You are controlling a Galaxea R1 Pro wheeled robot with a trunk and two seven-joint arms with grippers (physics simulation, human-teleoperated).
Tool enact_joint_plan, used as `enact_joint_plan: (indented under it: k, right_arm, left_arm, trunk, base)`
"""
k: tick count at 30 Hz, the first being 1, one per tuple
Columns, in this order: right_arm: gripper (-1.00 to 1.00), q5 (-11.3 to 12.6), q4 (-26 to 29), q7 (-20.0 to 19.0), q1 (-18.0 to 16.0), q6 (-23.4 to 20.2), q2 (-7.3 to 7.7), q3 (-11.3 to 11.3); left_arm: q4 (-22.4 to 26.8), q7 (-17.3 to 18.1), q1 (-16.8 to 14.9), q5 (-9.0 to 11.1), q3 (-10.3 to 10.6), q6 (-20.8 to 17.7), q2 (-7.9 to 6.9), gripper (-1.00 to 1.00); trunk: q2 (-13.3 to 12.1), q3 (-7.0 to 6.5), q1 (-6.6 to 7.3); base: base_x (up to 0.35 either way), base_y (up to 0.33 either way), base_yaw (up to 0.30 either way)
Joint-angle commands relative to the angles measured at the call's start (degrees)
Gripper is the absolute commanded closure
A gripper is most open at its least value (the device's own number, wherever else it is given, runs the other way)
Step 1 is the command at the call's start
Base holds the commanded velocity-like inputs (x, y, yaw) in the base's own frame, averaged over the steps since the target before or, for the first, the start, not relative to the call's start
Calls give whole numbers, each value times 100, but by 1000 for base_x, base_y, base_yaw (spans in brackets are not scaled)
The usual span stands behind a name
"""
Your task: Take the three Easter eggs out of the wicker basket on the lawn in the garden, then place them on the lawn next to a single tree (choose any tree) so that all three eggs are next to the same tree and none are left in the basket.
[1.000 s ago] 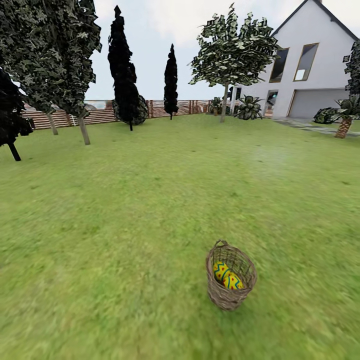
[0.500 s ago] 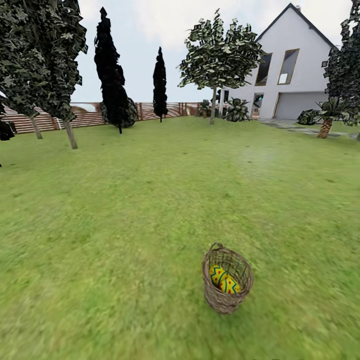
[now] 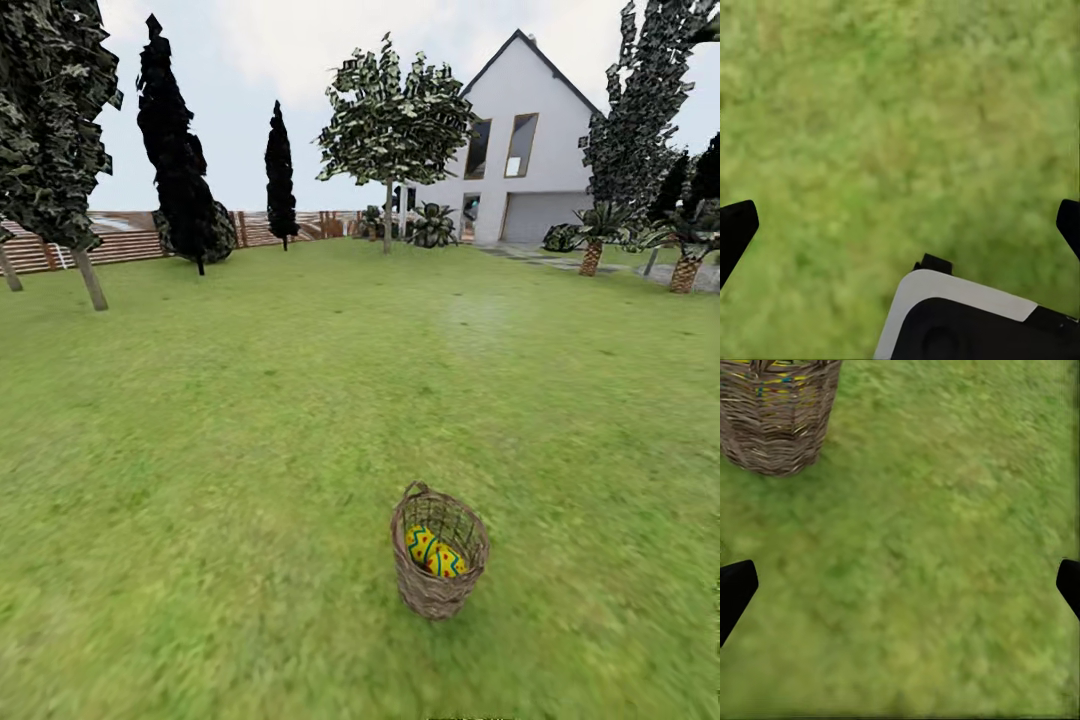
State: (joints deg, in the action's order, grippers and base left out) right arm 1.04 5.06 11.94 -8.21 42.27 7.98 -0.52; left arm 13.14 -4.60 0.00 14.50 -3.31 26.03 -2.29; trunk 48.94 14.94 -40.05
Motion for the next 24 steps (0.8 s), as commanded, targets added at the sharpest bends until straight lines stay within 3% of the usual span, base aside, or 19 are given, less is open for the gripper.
enact_joint_plan:
  k: [1, 8, 17, 24]
  right_arm:
    - [-100, 11, -5, 1, -5, 20, 0, -3]
    - [-100, 19, -5, 1, -5, 18, 1, -9]
    - [-100, 37, -4, 10, -5, 6, 1, -16]
    - [-100, 45, -2, 10, -5, 1, 1, -18]
  left_arm:
    - [4, -6, 0, -12, -19, 7, 1, -100]
    - [4, -6, 0, -13, -15, 4, 5, -100]
    - [4, -39, 0, -17, -15, 1, 13, -100]
    - [4, -49, 0, -24, -12, -1, 23, -100]
  trunk:
    - [5, 1, -1]
    - [5, -32, -1]
    - [5, -61, -1]
    - [5, -62, -1]
  base:
    - [-6, 317, -255]
    - [-1, 301, -261]
    - [6, 47, -274]
    - [202, 200, -296]
